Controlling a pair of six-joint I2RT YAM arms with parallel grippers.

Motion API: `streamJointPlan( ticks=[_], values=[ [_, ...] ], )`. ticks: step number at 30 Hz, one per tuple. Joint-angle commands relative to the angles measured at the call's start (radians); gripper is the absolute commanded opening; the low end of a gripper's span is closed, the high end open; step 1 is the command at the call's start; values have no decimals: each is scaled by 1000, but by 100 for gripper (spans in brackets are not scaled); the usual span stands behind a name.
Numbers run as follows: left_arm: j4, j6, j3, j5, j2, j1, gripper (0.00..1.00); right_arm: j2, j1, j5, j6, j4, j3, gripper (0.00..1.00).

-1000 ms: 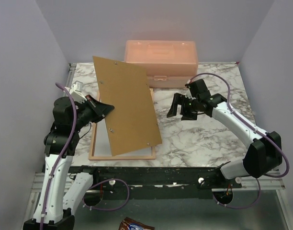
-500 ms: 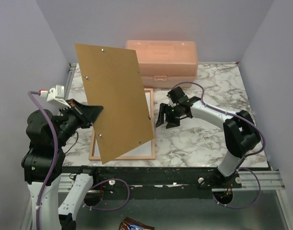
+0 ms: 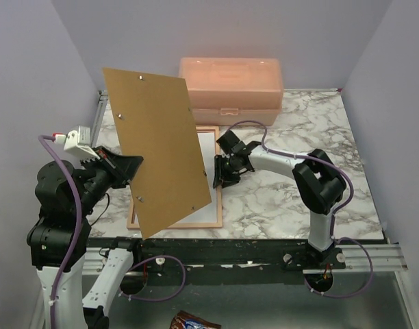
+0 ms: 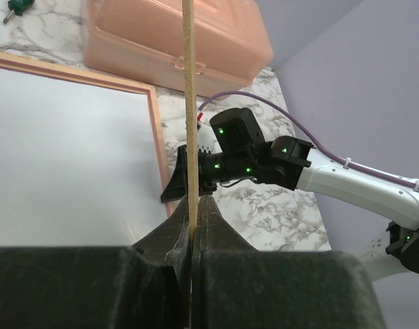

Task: Put the photo into the frame
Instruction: Move the photo frame to the center of the board.

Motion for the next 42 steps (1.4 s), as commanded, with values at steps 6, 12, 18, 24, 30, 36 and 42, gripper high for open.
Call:
streamJointPlan(
  ticks=[6, 12, 18, 24, 30, 36, 42],
  values=[
    [85, 3, -26, 9, 9, 6, 0, -10, 18, 137, -1, -44, 1, 17],
    [98, -1, -54, 39, 26, 5, 0, -55, 18, 172, -6, -75, -36, 2],
    [113, -3, -88, 70, 45, 6, 0, -128, 18, 226, -7, -109, -120, 1],
    [148, -9, -135, 139, 76, 7, 0, -215, 7, 273, -17, -139, -229, 1],
    [181, -16, -181, 194, 103, 7, 0, -321, -60, 277, -50, -172, -323, 0],
    [222, -30, -230, 246, 122, 6, 0, -399, -115, 291, -81, -186, -365, 5],
    [267, -48, -284, 288, 137, 6, 0, -434, -120, 279, -86, -194, -309, 45]
  ],
)
